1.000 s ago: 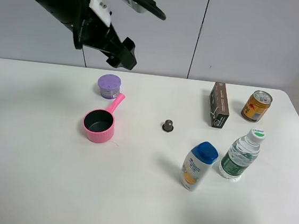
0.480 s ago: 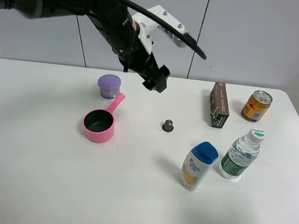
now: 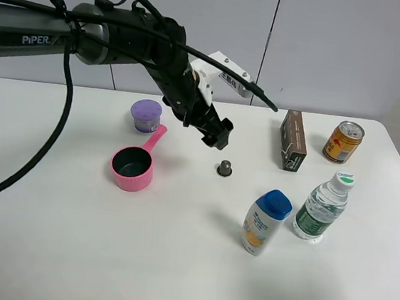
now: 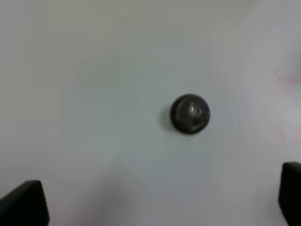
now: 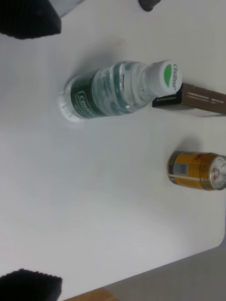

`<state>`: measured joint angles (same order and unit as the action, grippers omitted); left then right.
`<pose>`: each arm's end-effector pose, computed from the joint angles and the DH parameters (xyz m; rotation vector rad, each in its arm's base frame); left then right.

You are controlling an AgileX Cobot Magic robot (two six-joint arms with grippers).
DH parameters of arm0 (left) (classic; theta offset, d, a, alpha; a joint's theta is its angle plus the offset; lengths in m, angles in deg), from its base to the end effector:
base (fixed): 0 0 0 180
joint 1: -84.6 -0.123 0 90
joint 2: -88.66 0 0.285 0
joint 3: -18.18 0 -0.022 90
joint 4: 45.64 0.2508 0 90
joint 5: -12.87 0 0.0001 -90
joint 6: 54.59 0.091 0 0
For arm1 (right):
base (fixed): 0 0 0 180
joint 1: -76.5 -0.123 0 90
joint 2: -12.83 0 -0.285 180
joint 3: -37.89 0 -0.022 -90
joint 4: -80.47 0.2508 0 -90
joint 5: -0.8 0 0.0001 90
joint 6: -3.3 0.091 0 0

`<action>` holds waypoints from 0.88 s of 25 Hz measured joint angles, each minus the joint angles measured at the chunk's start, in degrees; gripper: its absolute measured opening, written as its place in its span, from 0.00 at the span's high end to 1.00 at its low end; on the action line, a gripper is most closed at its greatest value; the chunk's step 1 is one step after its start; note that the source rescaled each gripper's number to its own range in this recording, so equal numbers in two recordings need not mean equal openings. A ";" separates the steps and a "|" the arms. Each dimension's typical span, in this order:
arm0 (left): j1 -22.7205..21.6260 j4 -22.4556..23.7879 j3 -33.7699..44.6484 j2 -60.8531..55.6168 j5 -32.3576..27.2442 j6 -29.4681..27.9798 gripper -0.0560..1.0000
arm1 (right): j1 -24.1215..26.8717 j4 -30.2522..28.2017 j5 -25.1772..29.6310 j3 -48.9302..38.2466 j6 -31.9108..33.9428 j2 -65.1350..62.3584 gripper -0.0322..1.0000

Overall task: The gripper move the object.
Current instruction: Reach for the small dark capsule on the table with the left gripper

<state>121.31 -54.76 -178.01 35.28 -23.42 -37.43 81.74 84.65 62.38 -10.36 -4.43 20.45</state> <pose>0.3659 -0.2835 0.2093 1.0505 2.3525 -0.2990 -0.0061 0.0064 0.2779 -0.0489 2.0476 -0.0537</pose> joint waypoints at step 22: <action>2.72 -2.45 -0.08 8.87 11.41 3.21 0.00 | 0.00 0.00 0.00 0.00 0.00 0.00 0.00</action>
<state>124.03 -57.21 -178.09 44.16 -12.01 -34.22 81.74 84.65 62.38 -10.36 -4.43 20.45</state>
